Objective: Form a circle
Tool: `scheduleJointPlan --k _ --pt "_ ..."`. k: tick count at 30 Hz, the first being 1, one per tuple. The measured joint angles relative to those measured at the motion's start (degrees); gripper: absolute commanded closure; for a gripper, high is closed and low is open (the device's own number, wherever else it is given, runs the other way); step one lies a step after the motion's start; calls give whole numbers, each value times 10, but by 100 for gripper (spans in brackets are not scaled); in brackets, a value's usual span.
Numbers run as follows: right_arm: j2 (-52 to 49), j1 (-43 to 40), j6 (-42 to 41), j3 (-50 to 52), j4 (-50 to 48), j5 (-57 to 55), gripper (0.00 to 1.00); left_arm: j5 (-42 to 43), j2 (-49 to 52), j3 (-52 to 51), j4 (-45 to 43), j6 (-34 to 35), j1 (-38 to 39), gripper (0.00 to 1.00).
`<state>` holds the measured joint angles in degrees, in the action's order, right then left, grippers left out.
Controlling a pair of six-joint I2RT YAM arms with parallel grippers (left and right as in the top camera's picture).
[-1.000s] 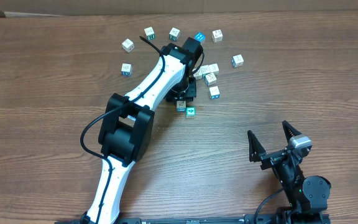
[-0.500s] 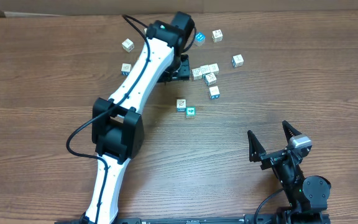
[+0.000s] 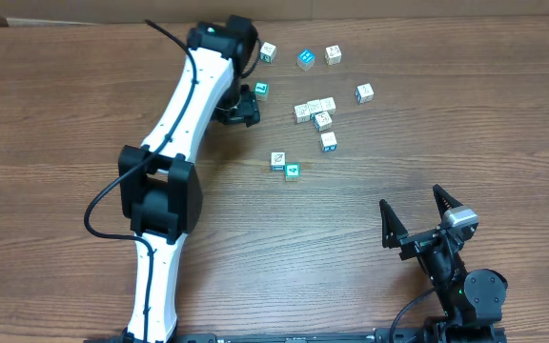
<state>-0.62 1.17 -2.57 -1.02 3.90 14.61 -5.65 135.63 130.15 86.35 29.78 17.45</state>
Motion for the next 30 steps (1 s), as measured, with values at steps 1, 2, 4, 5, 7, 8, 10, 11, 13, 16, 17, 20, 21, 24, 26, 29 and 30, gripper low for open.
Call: scheduleJointPlan --k 1,2,4,5,7,8,10,11,13,16,17,20,21,24,26,29,30 --pt "0 0 0 0 0 0 0 0 0 0 2 0 -4 0" --pt "0 0 0 0 0 0 0 -2 0 0 3 0 -7 0" --pt "0 0 0 0 0 0 0 -3 0 0 3 -1 -10 0" --pt "0 0 0 0 0 0 0 -2 0 0 3 -1 -10 0" --pt "0 0 0 0 0 0 0 -2 0 0 3 -1 -10 0" --pt "0 0 0 0 0 0 0 -2 0 0 3 -1 -10 0" --pt "0 0 0 0 0 0 0 -2 0 0 3 -1 -9 0" --pt "0 0 0 0 0 0 0 -2 0 0 3 -1 -9 0" --pt "0 0 0 0 0 0 0 -2 0 0 3 -1 -9 0" --pt "0 0 0 0 0 0 0 -2 0 0 3 -1 -9 0" --pt "0 0 0 0 0 0 0 -2 0 0 3 -1 -9 0" --pt "0 0 0 0 0 0 0 -2 0 0 3 -1 -9 0" --pt "0 0 0 0 0 0 0 -2 0 0 3 -1 -9 0" --pt "0 0 0 0 0 0 0 -2 0 0 3 -1 -9 0" --pt "0 0 0 0 0 0 0 -2 0 0 3 -1 -9 0" --pt "0 0 0 0 0 0 0 -2 0 0 3 -1 -9 0" --pt "0 0 0 0 0 0 0 -2 0 0 3 -1 -9 0"
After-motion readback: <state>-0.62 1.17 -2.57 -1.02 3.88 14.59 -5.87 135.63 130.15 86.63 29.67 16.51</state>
